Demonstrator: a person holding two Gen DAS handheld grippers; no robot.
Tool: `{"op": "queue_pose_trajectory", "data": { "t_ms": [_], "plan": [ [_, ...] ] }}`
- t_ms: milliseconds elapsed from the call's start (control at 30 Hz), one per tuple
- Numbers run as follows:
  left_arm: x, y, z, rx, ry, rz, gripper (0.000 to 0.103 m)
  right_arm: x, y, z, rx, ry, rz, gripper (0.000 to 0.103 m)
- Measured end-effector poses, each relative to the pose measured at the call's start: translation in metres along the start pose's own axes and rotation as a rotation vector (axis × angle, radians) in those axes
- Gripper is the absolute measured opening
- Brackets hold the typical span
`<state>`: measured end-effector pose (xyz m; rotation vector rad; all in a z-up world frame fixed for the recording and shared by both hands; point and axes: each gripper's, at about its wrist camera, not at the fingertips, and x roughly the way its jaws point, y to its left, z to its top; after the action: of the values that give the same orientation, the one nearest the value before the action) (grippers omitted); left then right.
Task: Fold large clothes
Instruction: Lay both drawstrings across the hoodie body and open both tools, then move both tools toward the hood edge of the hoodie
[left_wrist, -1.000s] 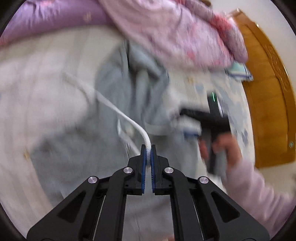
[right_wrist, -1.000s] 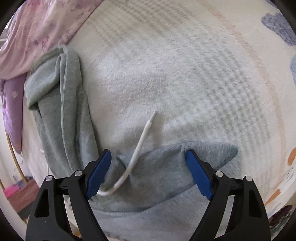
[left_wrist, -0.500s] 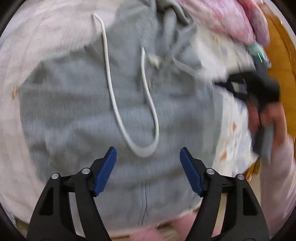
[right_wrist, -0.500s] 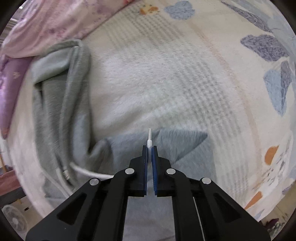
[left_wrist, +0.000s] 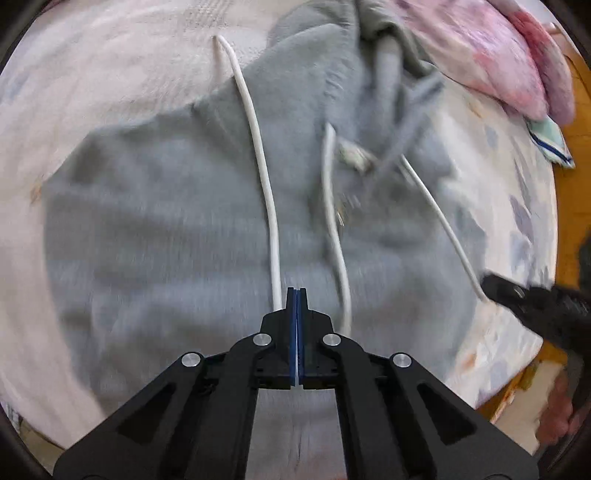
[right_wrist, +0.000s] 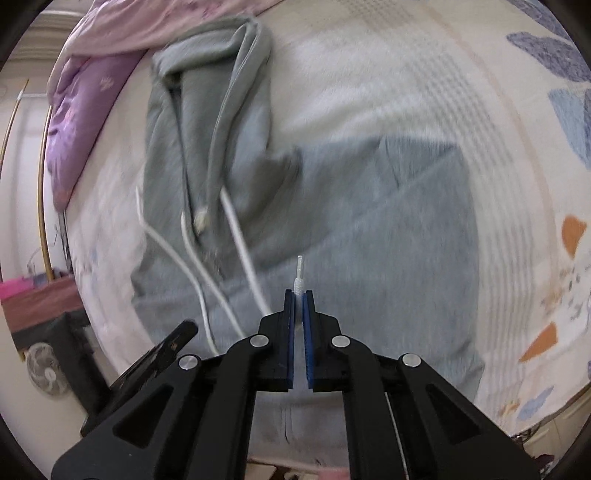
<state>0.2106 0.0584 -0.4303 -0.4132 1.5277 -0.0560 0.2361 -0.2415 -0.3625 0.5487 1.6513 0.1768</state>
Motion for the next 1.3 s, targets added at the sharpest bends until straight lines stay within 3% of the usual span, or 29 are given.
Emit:
{"op": "queue_pose_trajectory", "data": {
  "t_ms": [67,167,267,300,333,367,400,433,500,633,667,700,733,800,933,1067,1300],
  "plan": [
    [-0.012,-0.007,-0.021,0.010,0.028,-0.031,0.000,-0.008,-0.001,-0.010,0.001,0.013,0.009,0.004],
    [-0.020,-0.011,-0.046,0.026,0.056,-0.003,0.001,-0.013,-0.006,-0.028,0.004,0.036,0.006,0.004],
    [-0.016,0.006,-0.036,-0.051,0.041,0.004,0.004,-0.004,-0.025,-0.042,0.015,0.084,-0.039,0.005],
    [-0.013,0.014,-0.025,-0.076,0.031,0.008,0.010,0.001,-0.028,-0.044,0.022,0.096,-0.045,0.009],
    [-0.010,0.021,-0.012,-0.094,0.003,0.012,0.027,0.005,-0.031,-0.048,0.024,0.112,-0.037,0.018],
    [-0.009,0.025,-0.004,-0.103,-0.022,0.020,0.041,0.012,-0.031,-0.050,0.023,0.152,-0.033,0.044],
    [-0.004,0.027,0.011,-0.109,-0.048,0.045,0.057,0.017,-0.033,-0.052,0.025,0.188,-0.035,0.059],
    [0.002,0.028,0.024,-0.109,-0.064,0.061,0.057,0.017,-0.035,-0.054,0.032,0.187,-0.047,0.068],
    [0.010,0.030,0.051,-0.116,-0.092,0.066,0.057,0.012,-0.038,-0.055,0.025,0.140,-0.065,0.068],
    [0.027,0.039,0.093,-0.184,-0.125,0.033,0.056,0.012,-0.048,-0.048,0.051,0.138,-0.079,0.068],
    [0.031,0.038,0.097,-0.186,-0.124,0.014,0.046,0.012,-0.050,-0.044,0.062,0.134,-0.077,0.068],
    [0.039,0.038,0.103,-0.179,-0.106,-0.024,0.014,0.013,-0.052,-0.041,0.064,0.130,-0.076,0.068],
    [0.048,0.037,0.108,-0.175,-0.078,-0.027,0.005,0.014,-0.053,-0.037,0.063,0.122,-0.080,0.068],
    [0.055,0.035,0.110,-0.163,-0.069,-0.006,0.004,0.012,-0.055,-0.033,0.062,0.114,-0.091,0.068],
    [0.031,0.021,0.085,-0.100,-0.089,-0.004,0.004,0.005,-0.055,-0.027,0.053,0.091,-0.079,0.068],
    [0.000,0.017,0.036,-0.068,-0.074,-0.016,0.004,-0.002,-0.056,-0.026,0.055,0.075,-0.086,0.068],
    [-0.012,-0.021,-0.054,0.021,0.047,-0.062,0.005,-0.019,-0.058,-0.036,0.056,0.057,-0.090,0.068]
  ]
}}
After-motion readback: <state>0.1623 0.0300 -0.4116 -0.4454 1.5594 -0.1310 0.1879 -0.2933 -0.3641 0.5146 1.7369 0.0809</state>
